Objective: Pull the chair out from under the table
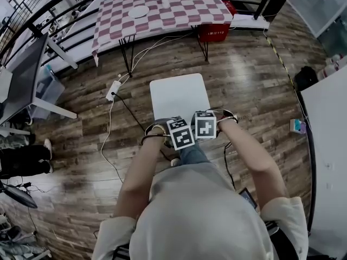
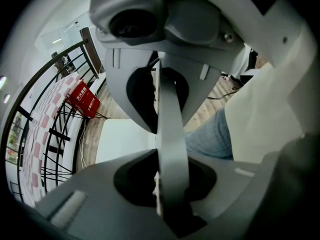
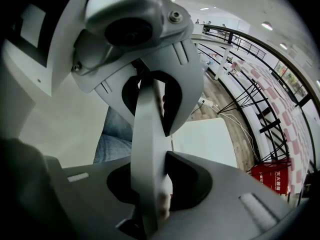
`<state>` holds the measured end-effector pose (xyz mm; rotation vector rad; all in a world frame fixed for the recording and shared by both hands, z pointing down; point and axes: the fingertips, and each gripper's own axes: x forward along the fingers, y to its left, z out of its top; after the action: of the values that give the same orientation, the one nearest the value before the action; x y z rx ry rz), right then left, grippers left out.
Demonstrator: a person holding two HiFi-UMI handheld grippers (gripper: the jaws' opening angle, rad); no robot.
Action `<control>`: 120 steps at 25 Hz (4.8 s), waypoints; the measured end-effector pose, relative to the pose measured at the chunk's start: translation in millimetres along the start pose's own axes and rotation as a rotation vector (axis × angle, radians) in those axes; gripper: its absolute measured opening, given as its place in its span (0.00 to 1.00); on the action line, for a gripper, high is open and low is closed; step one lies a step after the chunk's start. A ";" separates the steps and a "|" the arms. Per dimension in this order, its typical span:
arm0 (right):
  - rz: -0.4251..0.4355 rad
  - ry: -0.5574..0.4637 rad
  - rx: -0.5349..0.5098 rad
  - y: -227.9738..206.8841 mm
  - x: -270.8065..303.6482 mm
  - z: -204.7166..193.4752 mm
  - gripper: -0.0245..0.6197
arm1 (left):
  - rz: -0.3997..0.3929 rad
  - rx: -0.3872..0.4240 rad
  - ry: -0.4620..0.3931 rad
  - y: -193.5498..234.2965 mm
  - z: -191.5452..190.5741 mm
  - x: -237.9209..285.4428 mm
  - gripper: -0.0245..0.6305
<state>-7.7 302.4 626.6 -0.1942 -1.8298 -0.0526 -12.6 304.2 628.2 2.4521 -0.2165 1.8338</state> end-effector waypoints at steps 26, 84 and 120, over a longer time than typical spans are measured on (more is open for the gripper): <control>-0.048 0.020 -0.021 0.6 -15.3 -3.4 0.17 | 0.016 0.025 -0.021 -2.4 0.7 -23.2 0.16; -0.700 -0.682 0.571 -44.5 -144.8 28.5 0.04 | 0.447 -0.537 -0.726 54.4 26.9 -148.2 0.05; -0.767 -0.966 0.779 -32.3 -176.3 55.4 0.03 | 0.556 -0.731 -0.957 51.6 18.3 -184.4 0.05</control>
<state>-21.2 259.6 444.4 1.2240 -2.6075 0.2605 -54.4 263.4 444.9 2.5338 -1.4079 0.2969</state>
